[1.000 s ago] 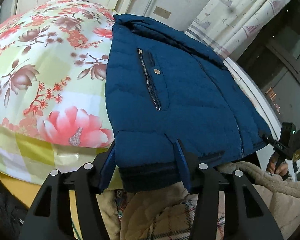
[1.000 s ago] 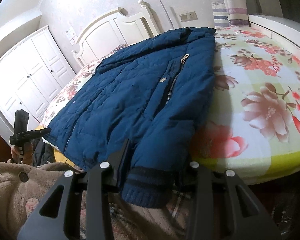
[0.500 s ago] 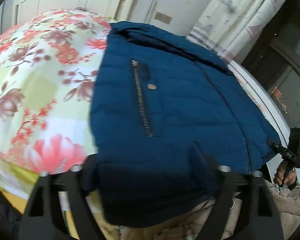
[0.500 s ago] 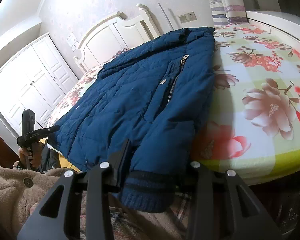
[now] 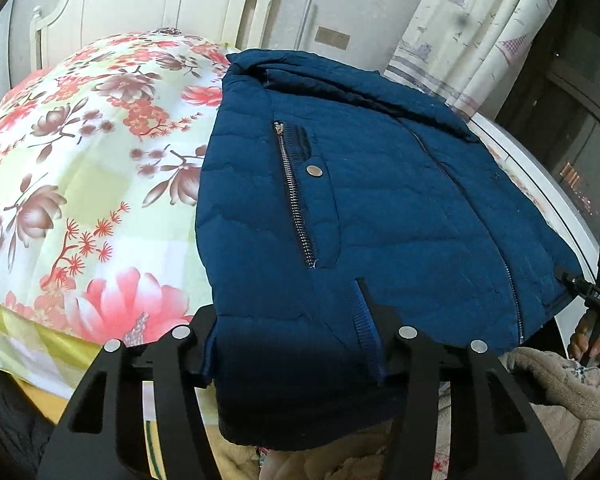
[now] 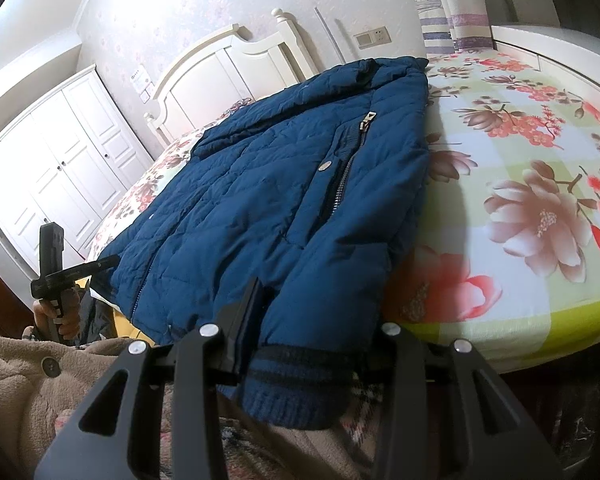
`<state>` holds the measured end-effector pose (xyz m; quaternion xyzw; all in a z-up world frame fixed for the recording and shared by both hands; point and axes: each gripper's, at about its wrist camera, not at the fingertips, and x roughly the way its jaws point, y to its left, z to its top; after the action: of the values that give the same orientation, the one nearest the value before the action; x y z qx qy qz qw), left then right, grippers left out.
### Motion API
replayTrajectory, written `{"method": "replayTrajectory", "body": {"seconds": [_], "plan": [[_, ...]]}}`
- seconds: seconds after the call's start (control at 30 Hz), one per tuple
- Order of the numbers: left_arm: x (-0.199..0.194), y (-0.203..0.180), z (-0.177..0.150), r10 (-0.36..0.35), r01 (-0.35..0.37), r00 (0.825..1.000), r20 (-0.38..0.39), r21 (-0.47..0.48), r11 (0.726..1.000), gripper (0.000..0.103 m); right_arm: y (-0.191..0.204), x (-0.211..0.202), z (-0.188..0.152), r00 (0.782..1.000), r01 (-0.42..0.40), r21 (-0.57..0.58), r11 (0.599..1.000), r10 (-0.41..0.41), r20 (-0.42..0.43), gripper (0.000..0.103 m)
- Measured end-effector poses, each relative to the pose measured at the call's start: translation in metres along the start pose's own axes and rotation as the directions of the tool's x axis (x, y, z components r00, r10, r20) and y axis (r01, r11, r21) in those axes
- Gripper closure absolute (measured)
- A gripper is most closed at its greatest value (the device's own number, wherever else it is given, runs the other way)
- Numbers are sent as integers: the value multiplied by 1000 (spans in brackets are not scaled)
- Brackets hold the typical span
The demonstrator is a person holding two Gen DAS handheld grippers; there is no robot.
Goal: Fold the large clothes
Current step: 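Lift the hem with both tools and fold it over toward the collar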
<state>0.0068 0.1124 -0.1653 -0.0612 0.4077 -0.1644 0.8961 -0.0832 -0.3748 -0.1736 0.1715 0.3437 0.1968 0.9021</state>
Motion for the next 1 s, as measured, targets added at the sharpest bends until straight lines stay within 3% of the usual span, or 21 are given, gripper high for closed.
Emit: {"method": "replayTrajectory", "body": {"seconds": [0.13,0.2,0.27,0.37,0.43,0.53,0.63,0.67,0.7,0.73,0.8,0.83,0.93,1.0], "plan": [[-4,1,-1,-1,1,1000,10,1,1000,68,0,0,0,1000,19,-5,1000,-19,-1,68],[-9,4,-2,-12,12,1000,29,-13,1000,86,1,-1,-1,999,36,-5,999,-36,2,77],[-17,8,-4,-32,33,998,48,-31,999,93,1,-6,-2,1000,21,3,1000,-21,21,83],[-38,20,-12,-164,174,982,97,-97,980,94,3,-28,-2,995,-82,15,997,81,63,88],[-69,31,-17,-298,324,938,180,-139,936,95,11,-53,0,977,-180,10,984,177,119,88],[-112,38,-16,-412,469,863,290,-162,868,95,40,-102,18,927,-292,-59,955,297,229,88],[-149,43,8,-471,555,789,393,-131,821,94,70,-129,54,885,-312,-153,938,345,311,88],[-154,48,26,-495,596,757,426,-140,791,94,75,-130,74,884,-294,-146,944,327,334,88],[-153,51,38,-502,613,745,439,-154,775,94,76,-127,90,889,-271,-131,953,301,344,88],[-146,54,62,-499,620,744,444,-182,763,93,74,-117,114,904,-226,-106,968,249,348,88],[-120,55,108,-470,590,778,416,-228,775,93,60,-79,162,938,-153,-35,988,157,309,87],[-92,56,139,-455,570,804,383,-274,775,92,50,-61,180,950,-144,12,990,134,283,87],[-24,52,193,-372,453,886,278,-342,823,92,1,22,231,986,-98,228,969,63,157,86],[32,58,218,-316,369,929,192,-408,835,89,-32,70,243,995,-77,346,935,48,92,71]]}}
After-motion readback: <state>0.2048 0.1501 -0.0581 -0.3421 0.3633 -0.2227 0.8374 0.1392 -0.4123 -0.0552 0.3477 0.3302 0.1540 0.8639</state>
